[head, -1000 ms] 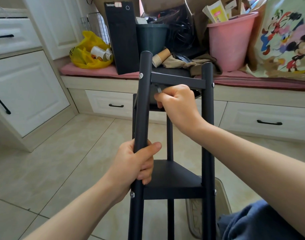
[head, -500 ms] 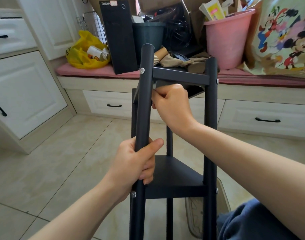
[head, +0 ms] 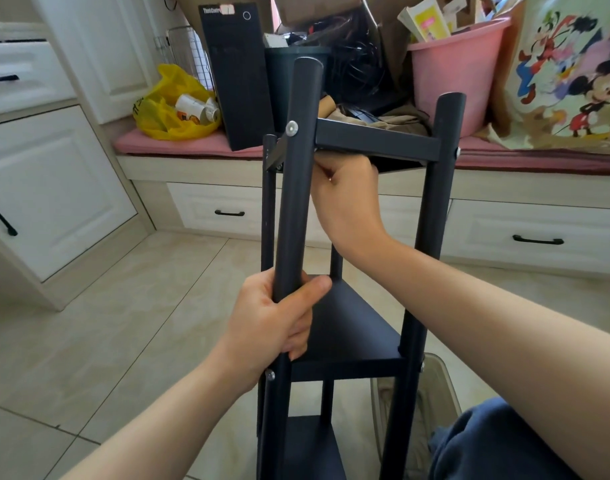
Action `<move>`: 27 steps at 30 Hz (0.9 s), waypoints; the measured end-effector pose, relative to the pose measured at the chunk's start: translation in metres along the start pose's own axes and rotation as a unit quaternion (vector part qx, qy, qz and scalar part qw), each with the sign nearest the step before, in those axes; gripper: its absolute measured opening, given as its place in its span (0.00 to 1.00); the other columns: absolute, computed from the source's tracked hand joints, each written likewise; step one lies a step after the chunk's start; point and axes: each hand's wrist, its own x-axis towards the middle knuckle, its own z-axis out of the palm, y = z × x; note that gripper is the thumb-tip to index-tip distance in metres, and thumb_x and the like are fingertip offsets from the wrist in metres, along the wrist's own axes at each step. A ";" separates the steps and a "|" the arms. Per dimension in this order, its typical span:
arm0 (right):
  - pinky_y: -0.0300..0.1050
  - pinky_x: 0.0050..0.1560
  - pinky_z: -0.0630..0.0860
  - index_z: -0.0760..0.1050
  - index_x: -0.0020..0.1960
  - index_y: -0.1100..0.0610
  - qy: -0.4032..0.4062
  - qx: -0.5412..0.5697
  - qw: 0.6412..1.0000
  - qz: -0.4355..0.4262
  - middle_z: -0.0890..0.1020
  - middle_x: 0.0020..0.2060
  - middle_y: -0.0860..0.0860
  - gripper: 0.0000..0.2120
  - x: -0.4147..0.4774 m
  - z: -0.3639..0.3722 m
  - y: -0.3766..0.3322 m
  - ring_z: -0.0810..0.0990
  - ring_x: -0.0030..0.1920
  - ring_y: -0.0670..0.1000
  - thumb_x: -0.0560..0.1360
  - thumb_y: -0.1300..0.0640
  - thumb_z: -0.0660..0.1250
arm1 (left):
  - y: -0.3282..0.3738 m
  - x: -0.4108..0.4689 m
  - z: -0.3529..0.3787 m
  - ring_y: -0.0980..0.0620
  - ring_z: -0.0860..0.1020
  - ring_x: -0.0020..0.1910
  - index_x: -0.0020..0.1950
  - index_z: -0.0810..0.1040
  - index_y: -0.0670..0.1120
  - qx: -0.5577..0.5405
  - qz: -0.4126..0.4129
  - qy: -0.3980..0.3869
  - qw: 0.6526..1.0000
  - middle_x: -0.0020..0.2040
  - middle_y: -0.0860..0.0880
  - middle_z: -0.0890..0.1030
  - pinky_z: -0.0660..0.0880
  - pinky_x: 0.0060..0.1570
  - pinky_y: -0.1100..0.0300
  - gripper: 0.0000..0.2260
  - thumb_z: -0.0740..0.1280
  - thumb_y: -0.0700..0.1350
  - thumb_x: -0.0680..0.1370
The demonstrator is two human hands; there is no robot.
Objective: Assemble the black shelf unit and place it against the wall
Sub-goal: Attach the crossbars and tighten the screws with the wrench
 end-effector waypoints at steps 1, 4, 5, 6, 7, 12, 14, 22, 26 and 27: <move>0.28 0.35 0.68 0.71 0.30 0.50 -0.004 0.002 1.000 0.003 0.73 0.24 0.38 0.20 -0.001 -0.001 -0.002 0.74 0.30 0.38 0.79 0.65 0.65 | 0.000 0.000 0.000 0.53 0.60 0.19 0.29 0.75 0.53 0.002 0.001 0.000 1.000 0.23 0.49 0.61 0.62 0.20 0.63 0.11 0.71 0.49 0.71; 0.45 0.34 0.75 0.73 0.32 0.60 -0.027 -0.015 1.000 0.005 0.76 0.25 0.50 0.17 -0.005 -0.001 -0.003 0.75 0.29 0.48 0.80 0.61 0.64 | 0.001 -0.001 -0.001 0.53 0.60 0.19 0.29 0.75 0.54 0.006 0.002 0.004 1.000 0.23 0.49 0.61 0.63 0.20 0.63 0.11 0.71 0.49 0.70; 0.49 0.33 0.74 0.73 0.32 0.60 -0.036 -0.020 0.999 0.005 0.75 0.24 0.50 0.18 -0.006 -0.002 -0.004 0.74 0.28 0.51 0.80 0.60 0.63 | 0.000 -0.001 -0.002 0.53 0.60 0.19 0.29 0.75 0.53 0.007 0.002 0.007 1.000 0.23 0.49 0.61 0.63 0.20 0.63 0.10 0.71 0.49 0.70; 0.47 0.32 0.72 0.73 0.31 0.59 -0.043 -0.024 0.999 0.005 0.74 0.23 0.49 0.18 -0.008 -0.003 -0.004 0.72 0.27 0.51 0.80 0.59 0.63 | 0.000 0.000 -0.003 0.52 0.60 0.19 0.31 0.75 0.51 0.007 0.003 0.011 1.000 0.24 0.48 0.61 0.63 0.20 0.63 0.10 0.72 0.50 0.70; 0.46 0.32 0.70 0.73 0.30 0.59 -0.046 -0.028 0.999 0.005 0.73 0.22 0.48 0.19 -0.009 -0.005 -0.005 0.71 0.26 0.49 0.80 0.59 0.63 | 0.000 0.000 -0.003 0.52 0.60 0.19 0.33 0.74 0.48 0.007 0.003 0.015 1.000 0.24 0.48 0.61 0.63 0.20 0.63 0.10 0.72 0.50 0.70; 0.46 0.33 0.68 0.75 0.32 0.67 -0.049 -0.042 0.998 0.002 0.72 0.22 0.53 0.18 -0.012 -0.013 -0.011 0.70 0.27 0.51 0.79 0.60 0.64 | 0.000 0.001 -0.007 0.52 0.59 0.20 0.37 0.68 0.44 0.005 0.000 0.027 1.000 0.25 0.47 0.60 0.63 0.21 0.62 0.15 0.72 0.50 0.70; 0.45 0.33 0.67 0.73 0.33 0.70 -0.046 -0.028 0.998 0.015 0.70 0.23 0.59 0.18 -0.011 -0.015 -0.012 0.67 0.27 0.52 0.78 0.61 0.65 | 0.000 0.002 -0.009 0.51 0.59 0.20 0.37 0.68 0.44 0.001 -0.004 0.029 1.000 0.25 0.47 0.60 0.63 0.21 0.62 0.15 0.72 0.49 0.70; 0.37 0.30 0.67 0.75 0.34 0.72 -0.063 -0.005 0.998 0.030 0.70 0.25 0.64 0.18 -0.006 -0.013 -0.015 0.66 0.26 0.48 0.78 0.61 0.65 | -0.001 0.005 -0.011 0.51 0.59 0.20 0.37 0.67 0.43 0.004 -0.010 0.025 1.000 0.25 0.47 0.61 0.63 0.22 0.62 0.16 0.72 0.50 0.70; 0.33 0.30 0.68 0.79 0.34 0.69 -0.058 -0.009 0.998 0.026 0.71 0.22 0.52 0.17 -0.004 -0.009 -0.015 0.67 0.24 0.44 0.78 0.61 0.66 | 0.000 0.006 -0.012 0.52 0.59 0.20 0.37 0.67 0.43 0.009 -0.012 0.024 1.000 0.25 0.47 0.61 0.63 0.22 0.62 0.16 0.72 0.50 0.70; 0.34 0.31 0.68 0.79 0.34 0.68 -0.056 -0.003 0.998 0.031 0.71 0.22 0.51 0.17 -0.003 -0.009 -0.014 0.67 0.24 0.44 0.79 0.61 0.66 | 0.001 0.006 -0.012 0.52 0.59 0.20 0.37 0.67 0.43 0.008 -0.014 0.024 1.000 0.25 0.47 0.60 0.63 0.21 0.62 0.16 0.72 0.50 0.70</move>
